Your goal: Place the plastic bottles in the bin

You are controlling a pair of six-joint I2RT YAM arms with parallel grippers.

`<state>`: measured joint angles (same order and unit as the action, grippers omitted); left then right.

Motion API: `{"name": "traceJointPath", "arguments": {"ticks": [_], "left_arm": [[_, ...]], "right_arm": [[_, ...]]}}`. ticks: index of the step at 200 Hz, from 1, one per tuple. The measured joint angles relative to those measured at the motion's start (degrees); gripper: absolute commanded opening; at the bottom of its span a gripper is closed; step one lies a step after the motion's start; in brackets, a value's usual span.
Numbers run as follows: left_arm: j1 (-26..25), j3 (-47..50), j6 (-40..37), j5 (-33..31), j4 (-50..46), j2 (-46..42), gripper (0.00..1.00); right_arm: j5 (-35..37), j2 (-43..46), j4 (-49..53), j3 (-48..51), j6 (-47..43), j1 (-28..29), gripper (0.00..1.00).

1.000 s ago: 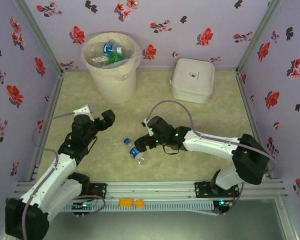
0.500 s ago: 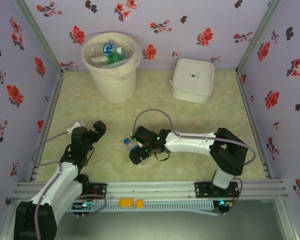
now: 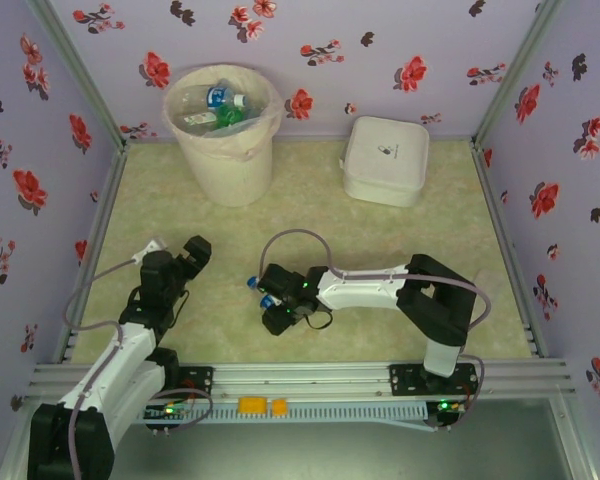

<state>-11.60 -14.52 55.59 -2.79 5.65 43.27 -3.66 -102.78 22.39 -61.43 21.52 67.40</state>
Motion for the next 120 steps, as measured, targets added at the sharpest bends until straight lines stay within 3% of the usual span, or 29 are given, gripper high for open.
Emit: {"name": "traceJointPath", "arguments": {"ticks": [36, 69, 120], "left_arm": [[0.0, 0.0, 1.3, 0.8, 0.1, 0.9, 1.0], [0.0, -0.4, 2.3, 2.4, 0.9, 1.6, 1.0], [-3.5, -3.6, 3.3, 4.4, 2.9, 1.8, 1.0]], "right_arm": [[-0.9, 0.0, -0.9, 0.0, -1.4, 0.0, 0.4], [-2.2, 1.7, -1.0, 0.0, -2.8, -1.4, 0.39], [-5.7, 12.0, -3.1, 0.0, -5.1, -9.2, 0.39]]}}
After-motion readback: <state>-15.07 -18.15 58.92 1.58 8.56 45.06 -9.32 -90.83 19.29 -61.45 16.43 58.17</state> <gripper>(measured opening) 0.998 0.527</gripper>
